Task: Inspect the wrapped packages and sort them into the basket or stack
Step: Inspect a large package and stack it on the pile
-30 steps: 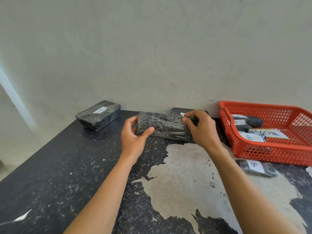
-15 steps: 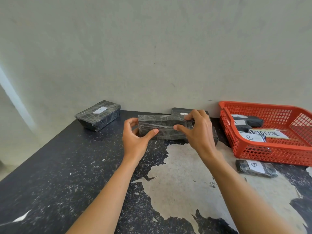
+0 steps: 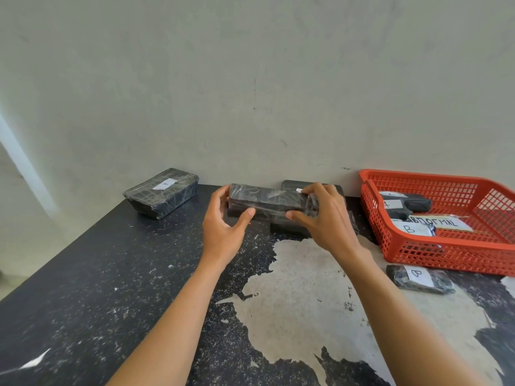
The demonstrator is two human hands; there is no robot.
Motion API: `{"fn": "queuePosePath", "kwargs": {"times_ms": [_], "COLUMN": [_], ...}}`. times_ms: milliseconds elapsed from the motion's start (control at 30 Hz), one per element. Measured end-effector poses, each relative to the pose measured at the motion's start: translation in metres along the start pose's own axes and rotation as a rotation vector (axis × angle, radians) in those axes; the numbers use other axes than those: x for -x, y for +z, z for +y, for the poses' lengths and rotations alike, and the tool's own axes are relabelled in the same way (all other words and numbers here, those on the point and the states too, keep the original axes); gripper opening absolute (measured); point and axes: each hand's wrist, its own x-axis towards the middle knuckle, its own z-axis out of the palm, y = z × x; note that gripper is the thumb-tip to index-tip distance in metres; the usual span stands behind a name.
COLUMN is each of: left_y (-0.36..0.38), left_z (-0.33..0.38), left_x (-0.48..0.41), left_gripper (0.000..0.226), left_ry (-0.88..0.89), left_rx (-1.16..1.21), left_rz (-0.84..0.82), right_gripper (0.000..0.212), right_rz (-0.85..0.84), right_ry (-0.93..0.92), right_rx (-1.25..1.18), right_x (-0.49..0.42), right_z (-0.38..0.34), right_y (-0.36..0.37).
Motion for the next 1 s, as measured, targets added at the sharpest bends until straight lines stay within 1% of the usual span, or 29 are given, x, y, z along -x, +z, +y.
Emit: {"fn": "queuePosePath", "kwargs": {"times_ms": [67,100,200,267,333,433,533,567,633,700,833,1000], "left_y": [0.002,0.004,0.001,-0.002,-0.004,-0.001,0.0,0.0,0.003,0.007,0.01,0.011], "left_z": [0.0,0.0,-0.006,-0.01,-0.011,-0.008,-0.007,-0.006,-0.003,0.001,0.004,0.008], "left_x": [0.001,0.001,-0.002,-0.004,-0.005,-0.003,-0.001,-0.001,0.0,0.002,0.004,0.005], "left_gripper": [0.07,0.07,0.056,0.053,0.052,0.057,0.057,0.057,0.061,0.066,0.064,0.062], "left_ry": [-0.05,-0.074,-0.133,-0.182,-0.2,-0.164,-0.13,-0.112,-0.067,-0.019,0.027,0.04], "left_rx": [0.001,0.015,0.06,0.103,0.111,0.138,0.138,0.133,0.119,0.112,0.111,0.142], "left_rz": [-0.033,-0.018,0.076,0.092,0.094,0.103,0.141,0.154,0.155,0.147,0.155,0.17], "right_gripper": [0.05,0.051,0.052,0.043,0.031,0.021,0.018,0.019,0.03,0.036,0.025,0.027], "right_rz": [0.024,0.006,-0.13,-0.163,-0.123,-0.056,-0.047,-0.063,-0.097,-0.086,-0.003,0.027], "right_ry": [-0.015,-0.019,-0.049,-0.076,-0.066,-0.05,-0.052,-0.057,-0.076,-0.101,-0.144,-0.2], "right_rx": [-0.054,-0.07,-0.093,-0.119,-0.126,-0.124,-0.125,-0.124,-0.117,-0.08,-0.044,-0.014], "right_x": [0.002,0.003,0.004,0.004,0.003,0.002,0.002,0.003,0.004,0.004,0.002,0.001], "right_z": [-0.004,-0.006,-0.011,-0.01,-0.01,-0.01,-0.011,-0.011,-0.011,-0.009,-0.006,-0.003], "right_y": [-0.001,-0.002,-0.007,-0.01,-0.012,-0.012,-0.012,-0.011,-0.008,-0.002,0.005,0.005]}}
